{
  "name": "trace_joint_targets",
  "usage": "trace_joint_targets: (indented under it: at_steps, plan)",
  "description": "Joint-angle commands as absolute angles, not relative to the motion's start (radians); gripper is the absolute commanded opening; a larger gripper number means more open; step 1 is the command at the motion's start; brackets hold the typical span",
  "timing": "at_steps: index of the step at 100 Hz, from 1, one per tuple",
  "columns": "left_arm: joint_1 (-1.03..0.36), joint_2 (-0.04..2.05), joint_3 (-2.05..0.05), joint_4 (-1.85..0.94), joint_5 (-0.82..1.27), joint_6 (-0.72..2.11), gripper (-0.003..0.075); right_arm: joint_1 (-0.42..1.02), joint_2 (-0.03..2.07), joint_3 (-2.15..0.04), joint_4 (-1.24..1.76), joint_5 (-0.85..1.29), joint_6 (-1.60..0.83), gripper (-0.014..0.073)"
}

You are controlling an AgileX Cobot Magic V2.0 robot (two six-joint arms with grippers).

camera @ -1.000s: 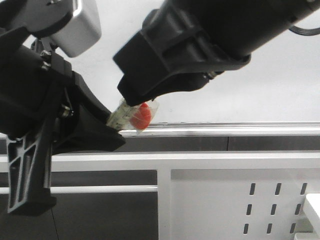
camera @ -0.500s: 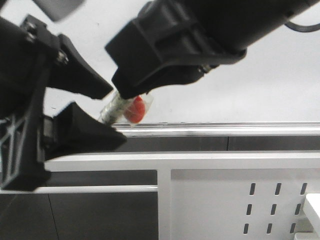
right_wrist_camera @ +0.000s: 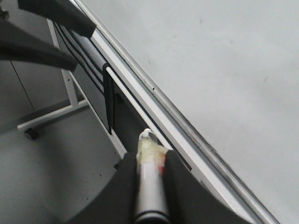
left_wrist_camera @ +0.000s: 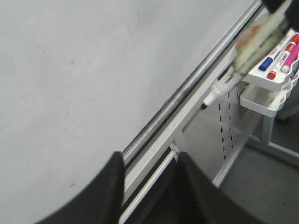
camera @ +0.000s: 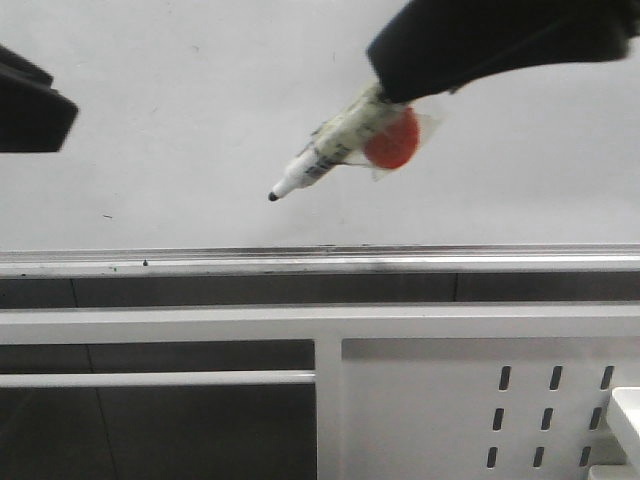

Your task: Write number 1 on whiteboard

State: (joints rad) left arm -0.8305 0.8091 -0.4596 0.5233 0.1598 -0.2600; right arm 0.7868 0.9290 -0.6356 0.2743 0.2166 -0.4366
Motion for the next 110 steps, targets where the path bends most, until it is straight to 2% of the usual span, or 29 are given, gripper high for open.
trace_joint_targets:
  at_steps: [1,22,48,67,110]
  plan:
    - [-0.839,0.745,-0.46,0.494,0.107,-0.278,-0.0018,0.779,0.82,-0.581,0.307,0.088,-0.442,-0.0067]
    - [-0.803,0.684,-0.414,0.383,0.0,-0.279,-0.002,0.779,0.639,-0.468,0.361,-0.043,-0.442,-0.0067]
    - [-0.62,0.684,-0.272,0.15,-0.379,-0.279,-0.002,0.772,0.675,-0.472,0.382,-0.064,-0.442,-0.0067]
    - [-0.52,0.684,-0.179,0.054,-0.569,-0.279,-0.002,0.7,0.737,-0.491,0.405,-0.106,-0.442,-0.0067]
    - [-0.513,0.684,-0.158,0.054,-0.6,-0.279,-0.002,0.664,0.904,-0.643,0.328,-0.093,-0.442,-0.0069]
